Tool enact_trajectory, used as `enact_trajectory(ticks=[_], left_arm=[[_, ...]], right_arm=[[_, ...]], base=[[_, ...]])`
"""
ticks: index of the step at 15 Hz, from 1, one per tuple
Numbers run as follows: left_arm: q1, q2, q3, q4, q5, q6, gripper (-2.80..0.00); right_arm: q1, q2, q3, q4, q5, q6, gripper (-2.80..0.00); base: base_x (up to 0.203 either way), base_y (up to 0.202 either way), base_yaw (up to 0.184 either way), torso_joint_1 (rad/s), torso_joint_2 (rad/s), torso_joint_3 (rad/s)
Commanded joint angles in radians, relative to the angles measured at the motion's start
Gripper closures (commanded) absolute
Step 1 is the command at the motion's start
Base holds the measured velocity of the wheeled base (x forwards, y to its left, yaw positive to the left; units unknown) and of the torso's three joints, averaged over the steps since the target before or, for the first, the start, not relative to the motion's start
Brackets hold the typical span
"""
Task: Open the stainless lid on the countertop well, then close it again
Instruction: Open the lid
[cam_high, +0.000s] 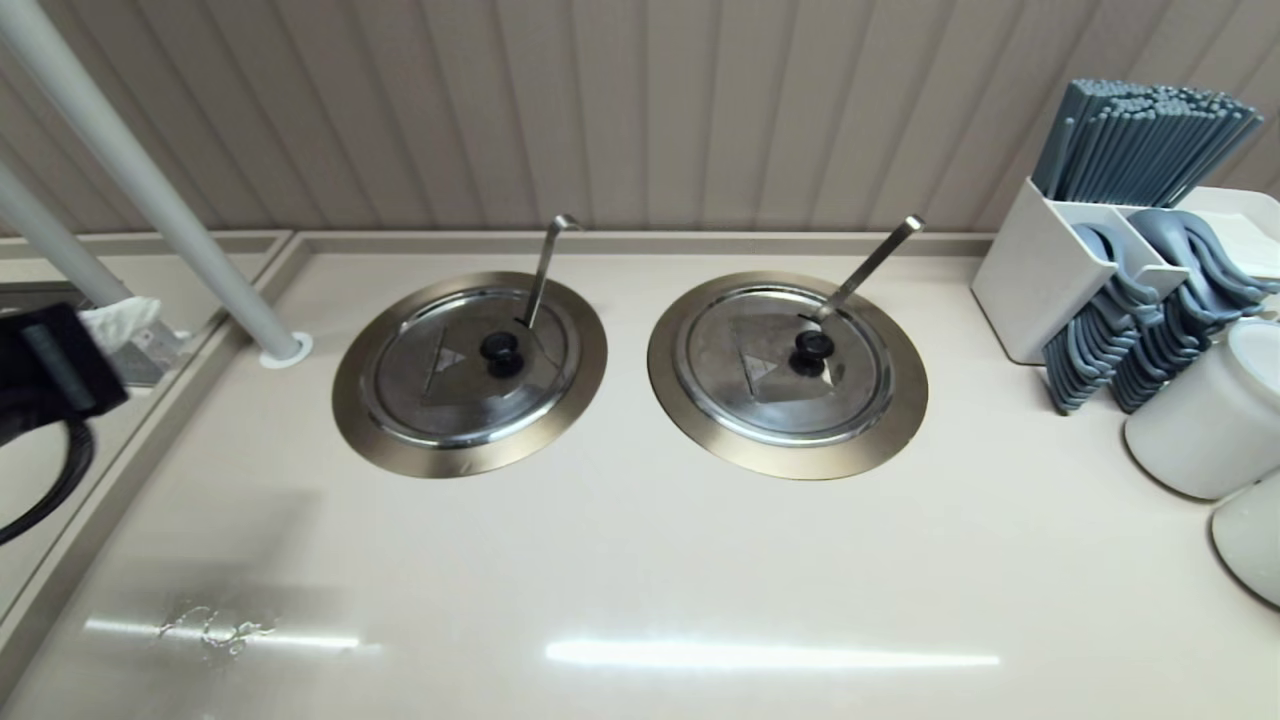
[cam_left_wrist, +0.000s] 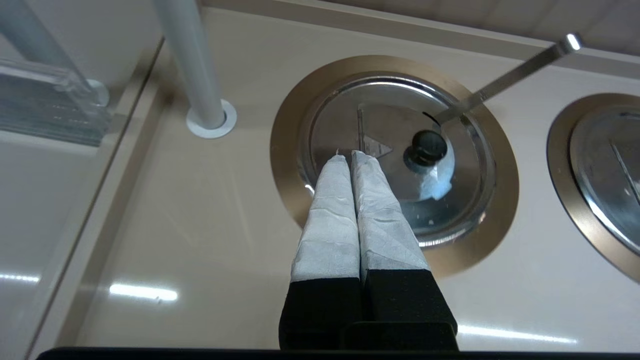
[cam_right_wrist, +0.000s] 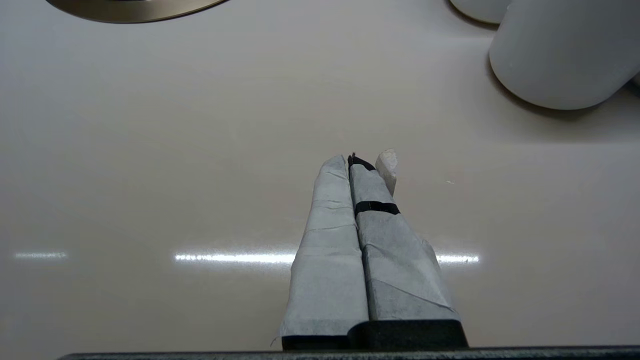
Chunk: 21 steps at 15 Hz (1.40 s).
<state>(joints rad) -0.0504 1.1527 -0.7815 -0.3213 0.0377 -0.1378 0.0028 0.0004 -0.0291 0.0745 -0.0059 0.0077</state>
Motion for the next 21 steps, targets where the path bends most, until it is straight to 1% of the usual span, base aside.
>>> enact_trajectory(ticks=[1,3,5,6,7,8,11,13,14,16,17,18,20,21], left_arm=[[-0.057,0.333,-0.121,-0.030,0.051,-0.020,0.00],[-0.153,0.522,-0.228,-0.137,0.137,-0.034,0.00],[-0.233,0.665,-0.284,-0.307,0.191,-0.016,0.00],[-0.289,0.710,-0.303,-0.376,0.240,-0.005,-2.80],[-0.325,0.723,-0.302,-0.399,0.279,0.004,-2.80],[-0.336,0.725,-0.276,-0.411,0.291,0.014,-2.80],[-0.335,0.716,-0.257,-0.415,0.295,0.020,-2.80],[-0.335,0.705,-0.207,-0.426,0.301,0.020,-2.80],[-0.335,0.700,-0.175,-0.470,0.310,0.020,-2.80],[-0.336,0.719,-0.129,-0.639,0.335,0.023,-2.80],[-0.336,0.747,-0.095,-0.713,0.341,0.036,-2.80],[-0.336,0.778,-0.075,-0.765,0.346,0.062,-2.80],[-0.337,0.840,-0.072,-0.869,0.362,0.093,-2.80],[-0.337,0.875,-0.077,-0.889,0.374,0.106,-2.80]], right_arm=[[0.000,0.001,0.000,0.001,0.000,0.000,0.00],[0.000,0.001,0.000,0.001,0.000,0.000,0.00],[0.000,0.001,0.000,0.001,0.000,0.001,0.00],[0.000,0.001,0.000,0.001,0.000,0.000,0.00],[0.000,0.001,0.000,0.001,0.000,0.002,0.00],[0.000,0.001,0.000,0.001,0.000,0.002,0.00],[0.000,0.001,0.000,0.001,0.000,0.000,0.00],[0.000,0.001,0.000,0.001,0.000,0.002,0.00],[0.000,0.001,0.000,0.001,0.000,0.002,0.00],[0.000,0.001,0.000,0.002,0.000,0.002,0.00],[0.000,0.001,0.000,0.001,0.000,0.002,0.00],[0.000,0.001,0.000,0.001,0.000,0.002,0.00],[0.000,0.001,0.000,0.002,0.000,0.002,0.00],[0.000,0.001,0.000,0.002,0.000,0.002,0.00]], base=[[0.000,0.000,0.000,0.000,0.00,0.000],[0.000,0.000,0.000,0.000,0.00,0.000],[0.000,0.000,0.000,0.000,0.00,0.000],[0.000,0.000,0.000,0.000,0.00,0.000],[0.000,0.000,0.000,0.000,0.00,0.000],[0.000,0.000,0.000,0.000,0.00,0.000],[0.000,0.000,0.000,0.000,0.00,0.000],[0.000,0.000,0.000,0.000,0.00,0.000],[0.000,0.000,0.000,0.000,0.00,0.000],[0.000,0.000,0.000,0.000,0.00,0.000],[0.000,0.000,0.000,0.000,0.00,0.000],[0.000,0.000,0.000,0.000,0.00,0.000],[0.000,0.000,0.000,0.000,0.00,0.000],[0.000,0.000,0.000,0.000,0.00,0.000]])
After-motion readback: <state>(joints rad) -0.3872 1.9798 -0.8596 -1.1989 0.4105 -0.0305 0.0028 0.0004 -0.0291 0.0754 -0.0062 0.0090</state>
